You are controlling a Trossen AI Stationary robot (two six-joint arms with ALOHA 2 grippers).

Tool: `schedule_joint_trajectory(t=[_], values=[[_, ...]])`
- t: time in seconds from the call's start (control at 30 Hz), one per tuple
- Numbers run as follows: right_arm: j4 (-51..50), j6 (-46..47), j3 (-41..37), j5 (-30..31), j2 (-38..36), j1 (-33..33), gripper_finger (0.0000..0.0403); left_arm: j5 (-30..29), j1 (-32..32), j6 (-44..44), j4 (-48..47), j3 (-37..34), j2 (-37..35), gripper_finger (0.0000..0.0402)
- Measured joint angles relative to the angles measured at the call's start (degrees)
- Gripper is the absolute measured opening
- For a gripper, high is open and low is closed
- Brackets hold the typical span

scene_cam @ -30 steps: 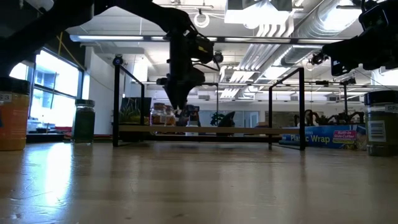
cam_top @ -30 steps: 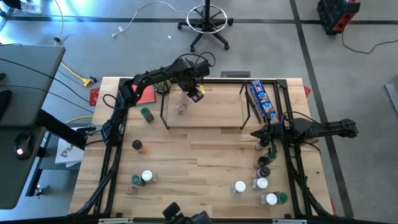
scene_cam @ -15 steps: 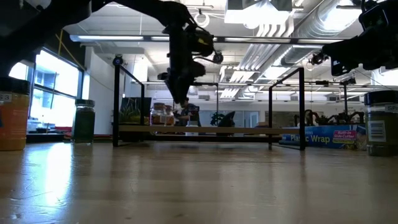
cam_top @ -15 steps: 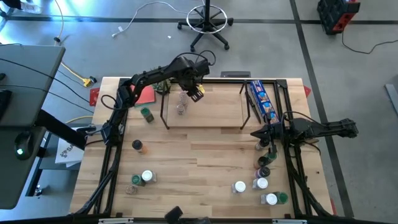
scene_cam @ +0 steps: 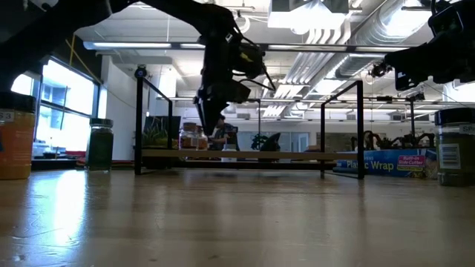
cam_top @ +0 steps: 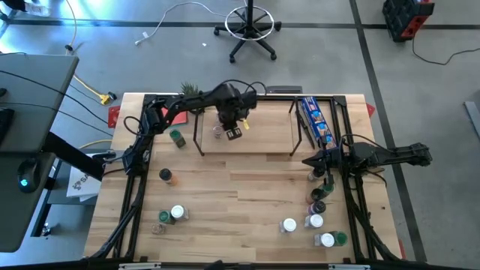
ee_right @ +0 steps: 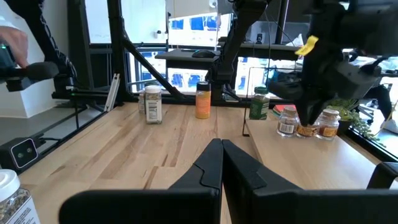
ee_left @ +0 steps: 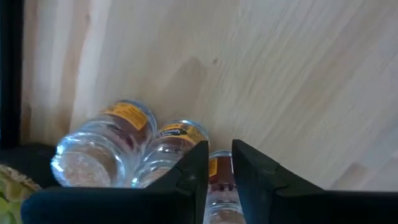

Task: Shelf spices
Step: Adjust the brown seasoning bottles on the shelf, then put the brown seasoning bottle aligned with the other brown seasoning bottles on the shelf

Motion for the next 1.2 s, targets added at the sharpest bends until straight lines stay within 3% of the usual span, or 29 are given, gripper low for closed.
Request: schedule_joint_trajectory(t=[0.33, 0.5, 0.67, 0.97, 1.2], values=[[-0.01, -0.01, 0.02, 0.00, 0.00, -0.01, 0.0000, -3.32, -0.36, 0.79, -1.15, 1.74, -0.04, 0.0053], [-0.01, -0.01, 0.00, -0.01, 0.00, 0.00, 0.0000, -6.46, -1.42, 0.79, -4.64, 9.30, -0.20, 0.0053], [0.00, 0.00, 0.00, -0.01, 0.00, -0.01, 0.0000, -5.68, -3.74, -2.70, -8.68, 21.20, -0.23, 0.0053], [-0.01, 0.01, 0.01, -0.01, 0.00, -0.02, 0.0000, -4.32, -16.53, -16.45, -1.61, 16.01, -11.45, 0.0053], [-0.01, 0.01, 0.02, -0.01, 0.00, 0.00, 0.0000, 2.49, -31.81, -15.86, -11.45, 15.45, -12.94, 0.0053]])
